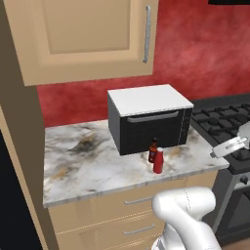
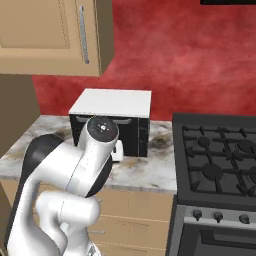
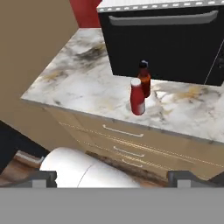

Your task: Place the condiment bottle and ketchup from the counter to the top shelf of the fridge. If the existing items in the fridge are on the top shelf, move them to other shelves.

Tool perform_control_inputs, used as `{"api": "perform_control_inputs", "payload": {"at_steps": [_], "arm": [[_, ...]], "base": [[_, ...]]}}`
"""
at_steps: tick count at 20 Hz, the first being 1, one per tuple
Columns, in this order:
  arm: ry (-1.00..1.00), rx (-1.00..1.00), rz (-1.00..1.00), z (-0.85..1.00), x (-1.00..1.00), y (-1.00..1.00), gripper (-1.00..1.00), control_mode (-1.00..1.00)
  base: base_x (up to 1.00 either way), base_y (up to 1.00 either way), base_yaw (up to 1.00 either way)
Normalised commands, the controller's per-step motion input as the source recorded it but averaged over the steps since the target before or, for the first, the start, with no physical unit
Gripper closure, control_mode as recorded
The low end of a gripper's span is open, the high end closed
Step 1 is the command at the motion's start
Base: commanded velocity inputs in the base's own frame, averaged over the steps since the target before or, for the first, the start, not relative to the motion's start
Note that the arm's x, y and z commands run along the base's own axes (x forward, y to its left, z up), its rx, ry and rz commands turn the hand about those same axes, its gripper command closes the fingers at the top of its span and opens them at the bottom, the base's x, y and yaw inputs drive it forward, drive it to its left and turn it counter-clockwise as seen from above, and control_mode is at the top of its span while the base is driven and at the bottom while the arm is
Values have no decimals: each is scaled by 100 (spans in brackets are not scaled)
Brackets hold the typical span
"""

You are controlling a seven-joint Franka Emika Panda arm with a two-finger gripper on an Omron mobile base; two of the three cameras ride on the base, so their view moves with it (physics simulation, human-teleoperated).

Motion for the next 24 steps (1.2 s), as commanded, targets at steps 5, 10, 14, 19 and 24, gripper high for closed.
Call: {"api": "perform_control_inputs", "payload": {"at_steps": [5,10,14,19,24], "arm": [[0,14,41,-33,45,-14,-100,-100],[0,12,34,-27,25,-1,-100,-100],[-3,23,33,-42,25,-2,-100,-100],[-6,22,25,-50,26,0,-100,-100],[-2,23,4,-18,7,23,-100,-100]], "base": [[0,0,0],[0,0,0],[0,0,0],[0,0,0],[0,0,0]]}}
